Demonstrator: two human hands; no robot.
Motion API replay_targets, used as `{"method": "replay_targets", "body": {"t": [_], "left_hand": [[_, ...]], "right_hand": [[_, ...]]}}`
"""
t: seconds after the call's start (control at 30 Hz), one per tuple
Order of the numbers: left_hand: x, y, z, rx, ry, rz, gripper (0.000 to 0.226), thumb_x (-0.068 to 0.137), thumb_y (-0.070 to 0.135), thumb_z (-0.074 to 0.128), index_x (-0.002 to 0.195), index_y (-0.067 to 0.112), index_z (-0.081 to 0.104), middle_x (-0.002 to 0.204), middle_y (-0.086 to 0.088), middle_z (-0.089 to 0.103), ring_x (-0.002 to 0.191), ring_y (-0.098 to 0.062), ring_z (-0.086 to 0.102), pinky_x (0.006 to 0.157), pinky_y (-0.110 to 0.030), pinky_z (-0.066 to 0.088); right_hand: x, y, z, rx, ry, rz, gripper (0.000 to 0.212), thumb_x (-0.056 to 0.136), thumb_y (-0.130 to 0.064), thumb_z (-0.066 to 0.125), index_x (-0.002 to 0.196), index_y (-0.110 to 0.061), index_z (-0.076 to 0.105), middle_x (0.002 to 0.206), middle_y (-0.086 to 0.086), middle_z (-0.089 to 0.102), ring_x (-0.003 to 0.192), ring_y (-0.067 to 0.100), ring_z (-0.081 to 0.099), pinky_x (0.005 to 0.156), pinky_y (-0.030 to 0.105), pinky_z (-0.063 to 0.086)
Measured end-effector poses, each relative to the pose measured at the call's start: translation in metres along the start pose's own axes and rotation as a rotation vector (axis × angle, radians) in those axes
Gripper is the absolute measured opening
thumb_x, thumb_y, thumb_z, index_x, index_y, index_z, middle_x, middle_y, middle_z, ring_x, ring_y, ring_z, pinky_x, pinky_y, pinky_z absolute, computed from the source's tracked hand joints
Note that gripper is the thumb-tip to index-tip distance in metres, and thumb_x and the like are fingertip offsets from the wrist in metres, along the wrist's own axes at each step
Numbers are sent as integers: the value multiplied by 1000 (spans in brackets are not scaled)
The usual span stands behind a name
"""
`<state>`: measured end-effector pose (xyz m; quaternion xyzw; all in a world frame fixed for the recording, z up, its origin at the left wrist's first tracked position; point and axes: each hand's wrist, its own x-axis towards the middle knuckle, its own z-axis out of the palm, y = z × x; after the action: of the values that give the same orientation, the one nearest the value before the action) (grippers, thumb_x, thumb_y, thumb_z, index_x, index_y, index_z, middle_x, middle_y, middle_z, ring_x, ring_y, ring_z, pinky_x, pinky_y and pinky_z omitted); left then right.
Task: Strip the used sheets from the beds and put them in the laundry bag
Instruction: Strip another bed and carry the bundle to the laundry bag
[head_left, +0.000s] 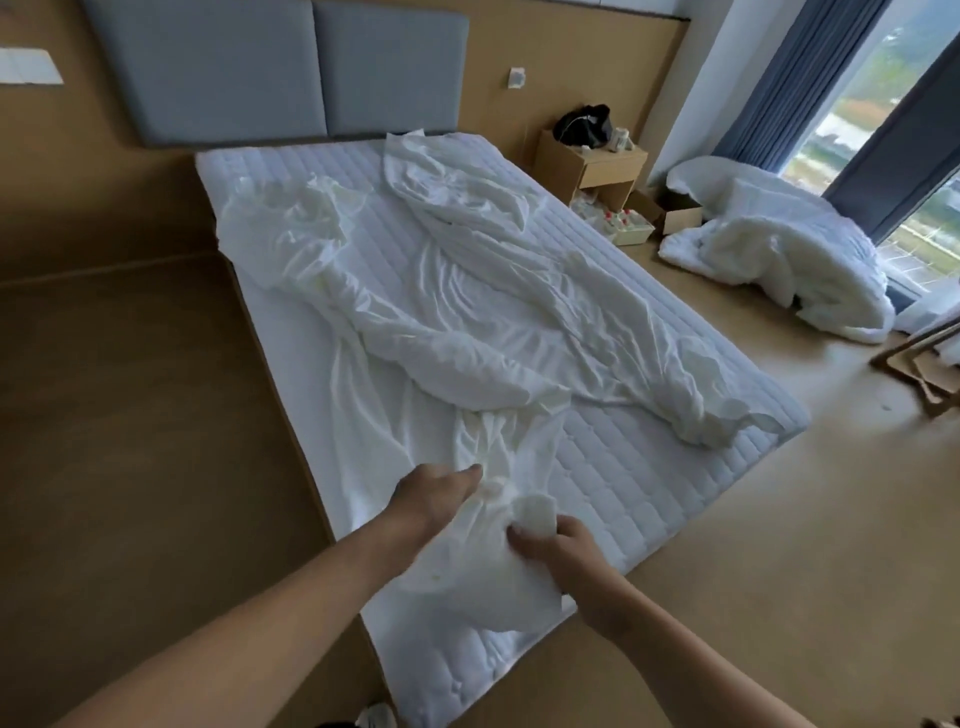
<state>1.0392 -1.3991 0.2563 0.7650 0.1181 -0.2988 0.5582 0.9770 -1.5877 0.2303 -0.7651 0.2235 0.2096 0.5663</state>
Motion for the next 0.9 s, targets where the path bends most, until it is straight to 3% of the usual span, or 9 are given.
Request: {"method": "replay_targets", "body": {"t": [0.07,0.13,0.2,0.27,0.43,0.57,0.63,0.77,0.9], "left_hand": [[14,-11,-9,80,127,72,32,101,46,54,78,27,66,86,10,67,89,-19,64,84,-37,51],[27,-21,-12,112,165,97,25,104,48,49,106,38,71,108,13,71,107,-18,64,92,-35,51],[47,-42,-7,218,205,92,45,104,50,48,145,34,54,143,8,57,135,-22,52,108,-34,42],[71,-67,3,374,224,49,60,104,48,50,160,34,31,164,2,33,151,-22,31,119,-35,30],[123,-123,39,749,124,-79,89,96,47,65,163,42,6,171,2,-15,158,-29,-9,128,-45,10],[172,-156,59,1055,10,-200,127,80,49,83,157,50,-18,162,4,-41,151,-33,-33,124,-59,-2],[201,-173,65,1139,-55,-234,143,72,42,91,153,51,-26,158,7,-46,148,-33,-38,122,-61,-4],[241,-200,100,1123,-23,-261,120,78,36,85,162,41,0,171,2,-10,156,-38,3,120,-55,27],[245,-191,129,784,353,-91,55,82,17,75,136,22,64,137,-6,62,120,-36,58,90,-39,51]], "right_hand": [[28,-16,-10,-1,-101,95,23,94,-29,74,103,-8,77,101,13,79,86,26,77,78,41,62],[61,-34,-19,167,10,96,22,101,-26,65,112,-7,67,110,18,71,85,26,72,71,37,57],[95,-39,-21,221,100,74,38,102,-31,63,136,-25,48,130,14,62,104,27,66,85,40,56],[120,-28,-19,-133,81,55,63,99,-39,66,154,-28,37,146,10,54,125,30,59,103,43,50],[164,43,-14,-1039,-280,-294,77,103,-52,52,165,-32,11,170,4,17,154,27,22,122,41,28],[228,94,-4,-1344,-583,-535,107,95,-64,59,162,-31,-19,162,12,-39,151,35,-34,128,55,-2],[274,117,3,-1448,-605,-678,133,82,-67,72,157,-26,-30,153,19,-51,143,42,-44,122,66,-11],[339,151,8,-1511,-613,-678,141,73,-66,79,161,-23,-21,166,24,-25,154,46,-20,119,73,-4],[354,160,0,-1168,-497,-829,70,78,-45,70,143,-24,56,150,18,49,144,43,40,113,69,27]]}}
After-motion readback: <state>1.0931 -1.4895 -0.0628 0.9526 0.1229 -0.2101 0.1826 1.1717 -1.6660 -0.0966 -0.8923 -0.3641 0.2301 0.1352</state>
